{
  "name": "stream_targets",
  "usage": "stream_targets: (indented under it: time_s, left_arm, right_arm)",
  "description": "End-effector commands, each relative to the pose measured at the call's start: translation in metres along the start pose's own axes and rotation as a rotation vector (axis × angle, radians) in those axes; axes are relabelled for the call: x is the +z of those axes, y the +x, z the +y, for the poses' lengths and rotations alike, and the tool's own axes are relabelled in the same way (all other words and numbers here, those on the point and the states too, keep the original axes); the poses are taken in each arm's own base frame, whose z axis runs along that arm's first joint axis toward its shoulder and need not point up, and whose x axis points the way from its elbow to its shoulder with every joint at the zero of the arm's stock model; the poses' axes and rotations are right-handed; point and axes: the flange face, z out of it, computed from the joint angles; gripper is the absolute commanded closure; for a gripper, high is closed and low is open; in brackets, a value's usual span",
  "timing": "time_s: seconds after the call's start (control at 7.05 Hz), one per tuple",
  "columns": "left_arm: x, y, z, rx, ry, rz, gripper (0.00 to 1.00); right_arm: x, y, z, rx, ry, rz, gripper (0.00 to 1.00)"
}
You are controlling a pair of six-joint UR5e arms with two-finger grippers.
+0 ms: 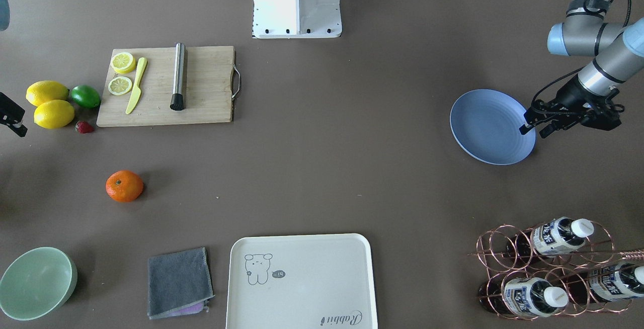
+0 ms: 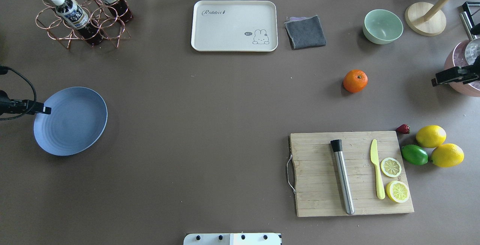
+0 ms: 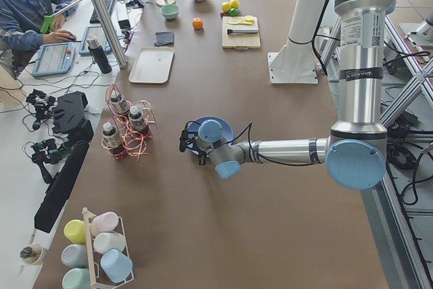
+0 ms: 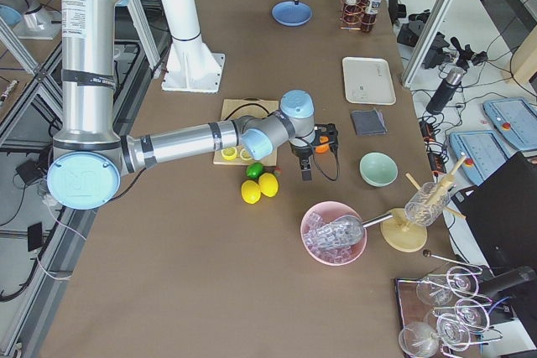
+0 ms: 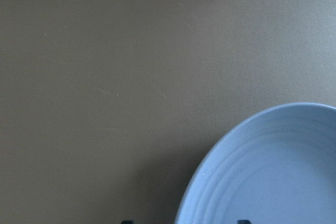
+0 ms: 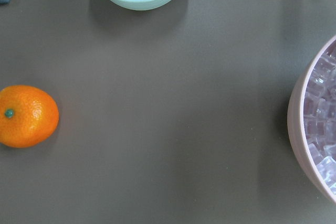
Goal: Pick orange to plate
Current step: 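Push the blue plate with the left gripper toward the table center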
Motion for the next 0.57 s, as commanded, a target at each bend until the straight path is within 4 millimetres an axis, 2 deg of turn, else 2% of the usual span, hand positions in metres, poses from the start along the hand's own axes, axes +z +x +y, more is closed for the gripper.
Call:
stream_targets:
  time_s: [0.0, 0.14, 0.28, 0.43]
  left_arm:
    - [0.0057, 0.0009, 0.0057, 0.013, -0.008, 0.007, 0.49]
    - [0.0057, 0.0016, 0.0053, 0.016, -0.005, 0.011, 0.79]
    - [0.0050, 0.0034, 0.0055, 0.017, -0.010, 0.018, 1.00]
    - [0.0031, 0.0085, 0.0042, 0.020, -0.009, 0.027, 1.00]
  right_arm:
    - [0.0015, -0.0004, 0.0011, -0.001, -0.003, 0.001, 0.01]
    - [0.0021, 0.0001, 0.0011, 0.000, -0.004, 0.001, 0.01]
    - [0.0015, -0.0004, 0.0011, -0.001, -0.003, 0.001, 0.01]
    - [0.0010, -0.0009, 0.0010, 0.004, -0.002, 0.000, 0.01]
